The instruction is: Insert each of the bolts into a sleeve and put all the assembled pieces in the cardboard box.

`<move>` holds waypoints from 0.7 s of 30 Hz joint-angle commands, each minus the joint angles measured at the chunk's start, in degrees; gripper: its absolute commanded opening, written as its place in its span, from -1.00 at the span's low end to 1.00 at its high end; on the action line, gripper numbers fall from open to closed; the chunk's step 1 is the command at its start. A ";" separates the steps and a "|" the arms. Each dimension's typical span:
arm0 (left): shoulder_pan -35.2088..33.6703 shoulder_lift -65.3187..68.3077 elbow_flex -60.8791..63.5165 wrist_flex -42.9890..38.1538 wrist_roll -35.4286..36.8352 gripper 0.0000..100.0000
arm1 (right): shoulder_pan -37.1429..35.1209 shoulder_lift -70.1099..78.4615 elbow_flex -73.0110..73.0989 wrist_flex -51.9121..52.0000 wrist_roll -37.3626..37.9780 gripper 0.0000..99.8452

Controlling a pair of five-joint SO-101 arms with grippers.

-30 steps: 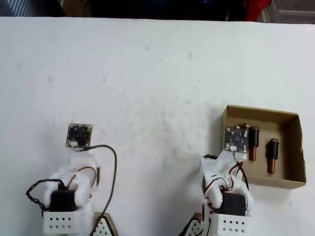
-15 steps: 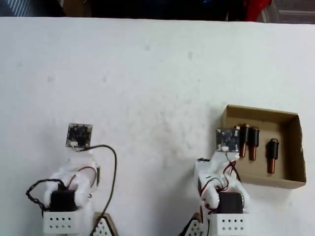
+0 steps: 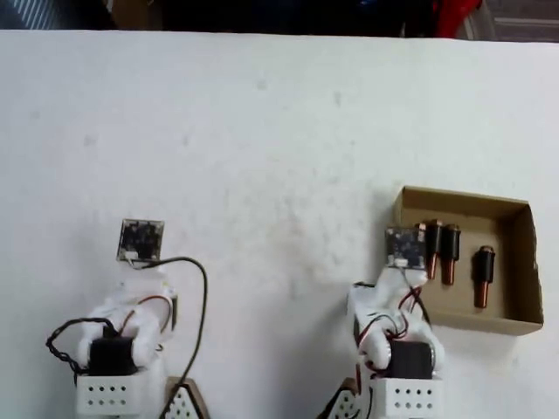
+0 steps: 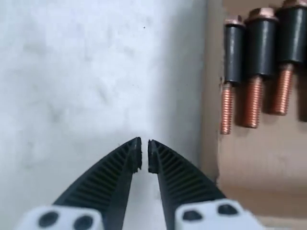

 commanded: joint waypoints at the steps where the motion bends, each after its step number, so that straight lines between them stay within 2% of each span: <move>1: 0.84 -0.31 0.00 0.18 -0.44 -0.95 | 4.00 -0.13 0.18 0.31 -0.09 -0.97; 21: 0.84 -0.31 0.00 0.18 -0.44 -0.95 | 3.65 -0.13 0.18 0.22 -0.09 -0.97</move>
